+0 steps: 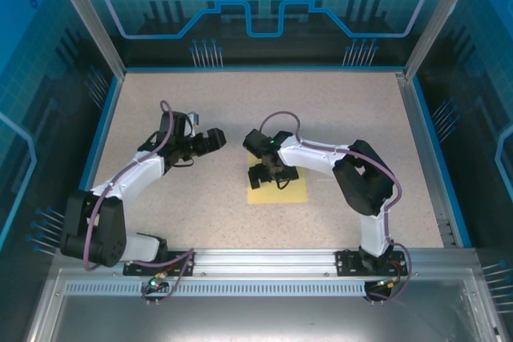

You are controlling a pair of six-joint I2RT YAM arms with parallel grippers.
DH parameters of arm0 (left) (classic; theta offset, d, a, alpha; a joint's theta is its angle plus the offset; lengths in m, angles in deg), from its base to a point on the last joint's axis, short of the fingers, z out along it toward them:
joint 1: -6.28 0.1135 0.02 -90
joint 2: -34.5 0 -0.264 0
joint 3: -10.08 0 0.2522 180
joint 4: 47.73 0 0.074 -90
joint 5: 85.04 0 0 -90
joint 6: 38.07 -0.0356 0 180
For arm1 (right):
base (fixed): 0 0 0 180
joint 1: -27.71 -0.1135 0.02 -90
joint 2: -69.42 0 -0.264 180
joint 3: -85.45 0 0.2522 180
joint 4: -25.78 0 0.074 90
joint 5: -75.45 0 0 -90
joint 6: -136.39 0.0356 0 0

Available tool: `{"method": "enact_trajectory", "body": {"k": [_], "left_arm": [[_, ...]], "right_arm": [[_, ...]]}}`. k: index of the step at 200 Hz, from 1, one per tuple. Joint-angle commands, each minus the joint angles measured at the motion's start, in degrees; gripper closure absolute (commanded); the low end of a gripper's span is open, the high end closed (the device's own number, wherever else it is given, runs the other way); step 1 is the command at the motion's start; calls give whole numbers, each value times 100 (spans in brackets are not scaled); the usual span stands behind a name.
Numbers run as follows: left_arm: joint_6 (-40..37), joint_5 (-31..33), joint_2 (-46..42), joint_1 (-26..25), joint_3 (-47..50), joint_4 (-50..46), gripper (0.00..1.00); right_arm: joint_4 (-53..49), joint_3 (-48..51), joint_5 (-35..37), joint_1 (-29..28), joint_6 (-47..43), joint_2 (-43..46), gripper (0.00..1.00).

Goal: Fold a paper plane with a square sheet of paper (pick it up from the middle)
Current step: Move the square sheet of paper to the center of the table, then fold the square sheet of paper in half at the center of the table.

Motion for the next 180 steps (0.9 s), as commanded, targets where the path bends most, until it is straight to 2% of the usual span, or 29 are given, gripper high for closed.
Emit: {"method": "enact_trajectory", "body": {"k": [1,16,44,80,111,141,180], "left_arm": [[244,-13,-53,-48,92,75,2],[384,31,-89,-48,203,85,2],[439,32,-15,-48,246,15,1],[392,51,-46,-82,330,116,2],[334,61,-98,-120,363,156,1],[345,19,-107,-144,340,144,2],[360,25,-81,-162,335,164,1]], "right_arm": [[-562,-320,339,-53,420,92,1],[-778,-377,551,-22,742,-48,1],[-782,-452,514,37,1064,-272,0],[-568,-491,439,136,1058,-352,1],[-17,-290,32,226,863,-361,0],[23,-210,-184,342,866,-517,1],[-39,-50,56,399,876,-488,1]]}}
